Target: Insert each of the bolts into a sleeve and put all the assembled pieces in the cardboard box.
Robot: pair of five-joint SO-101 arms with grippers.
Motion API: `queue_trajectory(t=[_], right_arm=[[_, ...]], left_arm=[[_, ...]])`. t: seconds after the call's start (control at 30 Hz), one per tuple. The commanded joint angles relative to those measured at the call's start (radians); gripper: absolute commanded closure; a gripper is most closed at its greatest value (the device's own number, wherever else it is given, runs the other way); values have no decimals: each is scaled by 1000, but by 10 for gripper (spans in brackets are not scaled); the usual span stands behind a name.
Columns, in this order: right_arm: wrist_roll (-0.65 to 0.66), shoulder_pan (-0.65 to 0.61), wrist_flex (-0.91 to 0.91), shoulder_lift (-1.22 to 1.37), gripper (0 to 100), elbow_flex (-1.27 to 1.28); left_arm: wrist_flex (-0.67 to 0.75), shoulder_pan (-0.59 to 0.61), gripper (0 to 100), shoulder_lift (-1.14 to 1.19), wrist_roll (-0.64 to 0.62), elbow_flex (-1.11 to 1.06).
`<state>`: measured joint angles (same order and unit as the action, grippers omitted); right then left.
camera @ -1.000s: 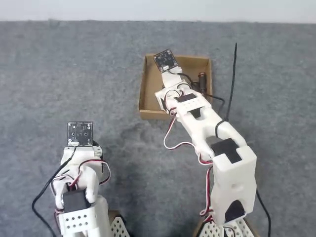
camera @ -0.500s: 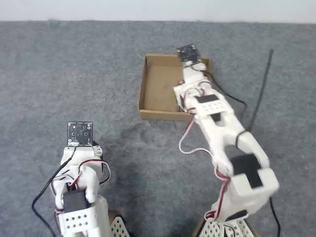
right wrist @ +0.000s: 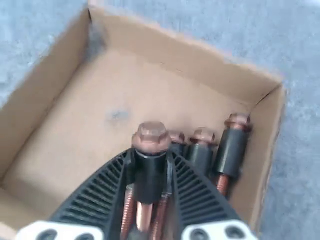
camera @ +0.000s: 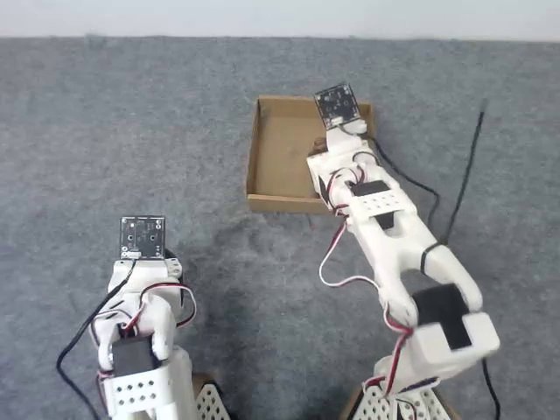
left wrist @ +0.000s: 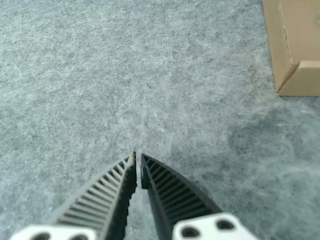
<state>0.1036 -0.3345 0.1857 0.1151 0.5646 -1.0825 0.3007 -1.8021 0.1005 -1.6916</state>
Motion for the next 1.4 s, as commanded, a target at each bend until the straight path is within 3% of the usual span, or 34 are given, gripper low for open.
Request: queue_trajectory(t=[0.0, 0.2, 0.43, 0.53, 0.63, 1.37], right_arm=[[5, -19, -48, 7, 985, -14], [6, -22, -21, 24, 853, -14], [5, -22, -13, -61, 857, -3], [5, -16, -13, -139, 914, 38], [5, -15, -22, -242, 998, 115], [3, 94, -13, -1302, 992, 905]], left_arm=[[-9, -3, 981, -12, 14, 5], [-8, -3, 981, -12, 14, 5], [-6, -3, 981, -12, 14, 5], [-6, -2, 981, -12, 14, 5], [-6, -2, 981, -12, 14, 5], [-9, -2, 981, -12, 14, 5]])
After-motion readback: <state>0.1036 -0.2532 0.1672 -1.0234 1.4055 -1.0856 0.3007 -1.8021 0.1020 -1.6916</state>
